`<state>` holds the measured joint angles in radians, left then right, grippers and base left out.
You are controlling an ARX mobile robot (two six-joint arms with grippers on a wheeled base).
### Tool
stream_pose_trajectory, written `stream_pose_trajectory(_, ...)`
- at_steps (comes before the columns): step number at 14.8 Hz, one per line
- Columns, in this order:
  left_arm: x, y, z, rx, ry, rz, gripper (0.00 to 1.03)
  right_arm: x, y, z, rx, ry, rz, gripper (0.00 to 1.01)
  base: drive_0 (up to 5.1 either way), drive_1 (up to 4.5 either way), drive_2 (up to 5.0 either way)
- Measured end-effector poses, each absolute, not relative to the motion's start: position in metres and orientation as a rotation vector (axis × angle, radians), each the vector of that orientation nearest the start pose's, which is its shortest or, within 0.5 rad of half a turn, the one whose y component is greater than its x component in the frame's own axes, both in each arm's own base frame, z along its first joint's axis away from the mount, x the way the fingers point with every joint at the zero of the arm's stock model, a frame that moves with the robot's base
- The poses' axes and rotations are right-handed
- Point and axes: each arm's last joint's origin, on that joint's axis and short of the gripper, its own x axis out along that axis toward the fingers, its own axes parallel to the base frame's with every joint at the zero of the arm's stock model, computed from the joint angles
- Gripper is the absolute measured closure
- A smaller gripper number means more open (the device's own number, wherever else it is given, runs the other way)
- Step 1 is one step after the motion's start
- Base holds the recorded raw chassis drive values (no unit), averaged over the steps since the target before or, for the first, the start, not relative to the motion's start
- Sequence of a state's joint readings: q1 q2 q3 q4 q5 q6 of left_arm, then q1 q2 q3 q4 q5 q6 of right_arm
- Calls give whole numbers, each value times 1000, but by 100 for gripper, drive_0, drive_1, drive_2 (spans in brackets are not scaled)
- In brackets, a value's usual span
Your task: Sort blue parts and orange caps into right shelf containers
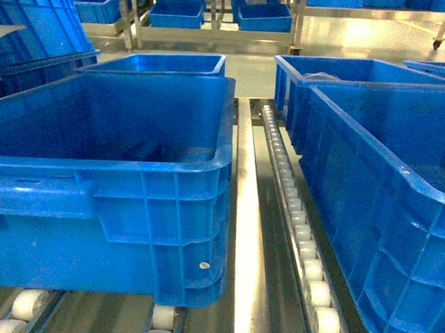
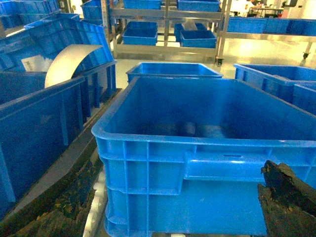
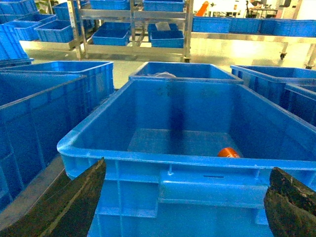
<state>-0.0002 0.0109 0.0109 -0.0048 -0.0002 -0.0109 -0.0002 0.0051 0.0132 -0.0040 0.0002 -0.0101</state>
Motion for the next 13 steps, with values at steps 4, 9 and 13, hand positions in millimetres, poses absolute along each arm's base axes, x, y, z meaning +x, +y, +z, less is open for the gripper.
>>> stream_pose_trajectory(4, 98, 0, 166, -11, 5, 0, 5, 97, 0, 167, -10, -4, 0, 3, 0, 0, 0)
stream_pose_trajectory(9, 98, 0, 166, -11, 5, 0, 5, 97, 0, 167, -10, -4, 0, 3, 0, 0, 0)
stream_pose_trajectory(13, 98, 0, 166, -11, 5, 0, 5, 97, 0, 167, -10, -4, 0, 3, 0, 0, 0)
